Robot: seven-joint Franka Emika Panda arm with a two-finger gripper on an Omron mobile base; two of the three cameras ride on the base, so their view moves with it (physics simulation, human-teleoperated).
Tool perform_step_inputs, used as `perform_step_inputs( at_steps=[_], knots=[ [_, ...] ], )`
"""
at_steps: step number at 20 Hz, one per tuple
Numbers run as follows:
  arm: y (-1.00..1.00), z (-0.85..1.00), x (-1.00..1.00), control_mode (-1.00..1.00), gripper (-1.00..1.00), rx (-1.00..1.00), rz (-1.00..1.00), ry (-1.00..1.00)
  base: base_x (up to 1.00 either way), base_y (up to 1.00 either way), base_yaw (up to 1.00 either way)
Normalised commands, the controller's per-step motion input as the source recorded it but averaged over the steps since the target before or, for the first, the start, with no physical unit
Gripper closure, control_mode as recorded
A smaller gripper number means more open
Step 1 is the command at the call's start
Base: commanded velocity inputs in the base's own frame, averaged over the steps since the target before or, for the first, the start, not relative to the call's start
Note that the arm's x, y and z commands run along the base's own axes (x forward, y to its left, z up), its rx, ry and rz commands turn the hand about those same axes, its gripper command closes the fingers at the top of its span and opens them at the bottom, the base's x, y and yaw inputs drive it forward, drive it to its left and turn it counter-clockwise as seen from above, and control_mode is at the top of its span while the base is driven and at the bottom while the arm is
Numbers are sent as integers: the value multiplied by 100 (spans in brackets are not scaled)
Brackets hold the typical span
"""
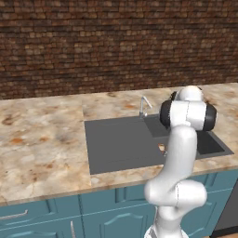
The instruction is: Pick up the dish brush and bar soap from the sink, and place them back in the cabinet, and close the cabinet door.
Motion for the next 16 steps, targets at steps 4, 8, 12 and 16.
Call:
perform_step_inputs(
  at_steps=[4,8,12,16],
  knots=[
    [32,55,-57,-100,100,-2,-7,-11,0,0,0],
    [41,39,-37,-100,100,-3,-10,-9,0,0,0],
    [44,42,-60,-100,100,-8,-6,-7,0,0,0],
    [58,42,-75,-100,100,-12,0,-5,0,0,0]
  ],
)
